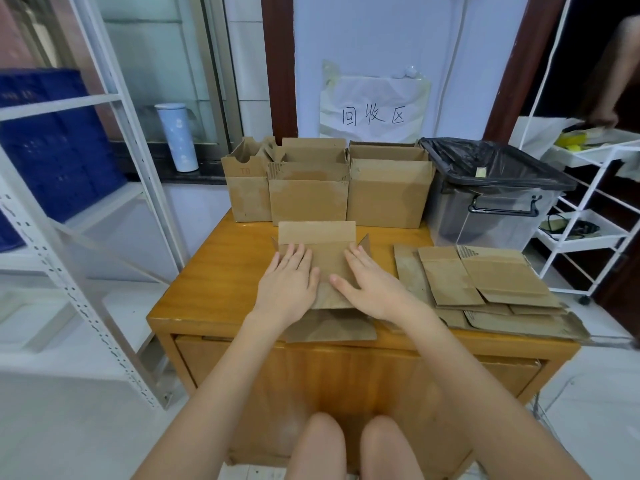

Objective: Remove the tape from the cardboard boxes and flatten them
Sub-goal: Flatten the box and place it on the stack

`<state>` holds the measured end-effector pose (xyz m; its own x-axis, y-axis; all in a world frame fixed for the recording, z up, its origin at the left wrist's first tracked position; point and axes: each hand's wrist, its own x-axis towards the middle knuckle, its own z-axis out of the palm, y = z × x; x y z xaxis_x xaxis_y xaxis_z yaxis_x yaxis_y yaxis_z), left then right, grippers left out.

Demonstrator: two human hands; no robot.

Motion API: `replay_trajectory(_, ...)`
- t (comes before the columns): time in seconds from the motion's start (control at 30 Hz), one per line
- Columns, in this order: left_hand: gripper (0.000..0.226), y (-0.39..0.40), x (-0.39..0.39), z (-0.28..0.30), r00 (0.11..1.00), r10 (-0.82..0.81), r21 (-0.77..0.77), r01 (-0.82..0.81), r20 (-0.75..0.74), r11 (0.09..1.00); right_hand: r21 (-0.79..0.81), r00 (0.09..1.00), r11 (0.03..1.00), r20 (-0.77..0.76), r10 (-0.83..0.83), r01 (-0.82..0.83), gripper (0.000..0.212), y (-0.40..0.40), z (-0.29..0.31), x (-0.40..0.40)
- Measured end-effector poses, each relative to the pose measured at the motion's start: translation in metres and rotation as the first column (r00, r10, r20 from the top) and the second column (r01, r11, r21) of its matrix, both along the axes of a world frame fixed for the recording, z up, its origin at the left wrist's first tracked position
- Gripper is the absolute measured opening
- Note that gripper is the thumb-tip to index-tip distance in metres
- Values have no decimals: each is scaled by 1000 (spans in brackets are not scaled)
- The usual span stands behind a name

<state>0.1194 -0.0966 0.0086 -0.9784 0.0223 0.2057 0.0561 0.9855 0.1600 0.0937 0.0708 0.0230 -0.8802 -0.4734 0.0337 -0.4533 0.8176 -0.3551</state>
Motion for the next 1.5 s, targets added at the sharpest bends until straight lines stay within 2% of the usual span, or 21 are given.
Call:
replay_trajectory(0.13, 59, -6, -1, -1, 1000, 12, -24, -11, 17, 1000, -22, 993, 999, 116, 28, -26, 75, -6, 0, -3)
replay_trajectory(0.27, 61, -19, 2, -6, 999, 31, -16, -30, 41, 999, -267, 930, 964, 360, 79, 21, 66, -12, 6, -5)
replay_trajectory(0.37, 61, -32, 6, -12, 996, 31, 32, -34, 89, 999, -374, 905, 925, 411, 109, 58, 59, -11, 0, -6)
replay_trajectory(0.43, 62, -41, 8, -19, 993, 37, 42, -42, 115, 998, -393, 911, 919, 393, 128, 41, 57, -13, -10, -6)
replay_trajectory(0.6, 64, -49, 8, -40, 982, 44, 26, -49, 182, 998, -116, 955, 987, 263, 136, -108, 58, -22, -43, -5)
replay_trajectory(0.73, 65, -54, 9, -60, 980, 35, 33, -42, 196, 999, -42, 965, 991, 226, 132, -126, 59, -28, -56, -5)
replay_trajectory(0.93, 62, -56, 4, -66, 992, 41, -31, -38, 116, 999, 126, 990, 982, 28, 140, -142, 55, -31, -74, -1)
replay_trajectory(1.07, 63, -49, -10, -56, 997, 30, -75, -24, 78, 997, 141, 992, 982, -13, 129, -126, 55, -32, -77, 0)
replay_trajectory(1.17, 73, -37, -19, -56, 993, 29, -27, -26, 110, 999, 177, 992, 977, 6, 123, -123, 56, -33, -71, -2)
replay_trajectory(1.27, 75, -36, -23, -61, 986, 14, -3, -14, 164, 1000, 238, 987, 960, 97, 128, -148, 60, -33, -54, -8)
replay_trajectory(1.37, 73, -39, -26, -64, 984, 17, -37, -11, 180, 999, 132, 971, 980, 210, 117, -147, 60, -30, -36, -17)
replay_trajectory(1.5, 72, -38, -27, -65, 980, 34, -59, -23, 197, 998, 206, 992, 971, 1, 124, -121, 59, -28, -43, -36)
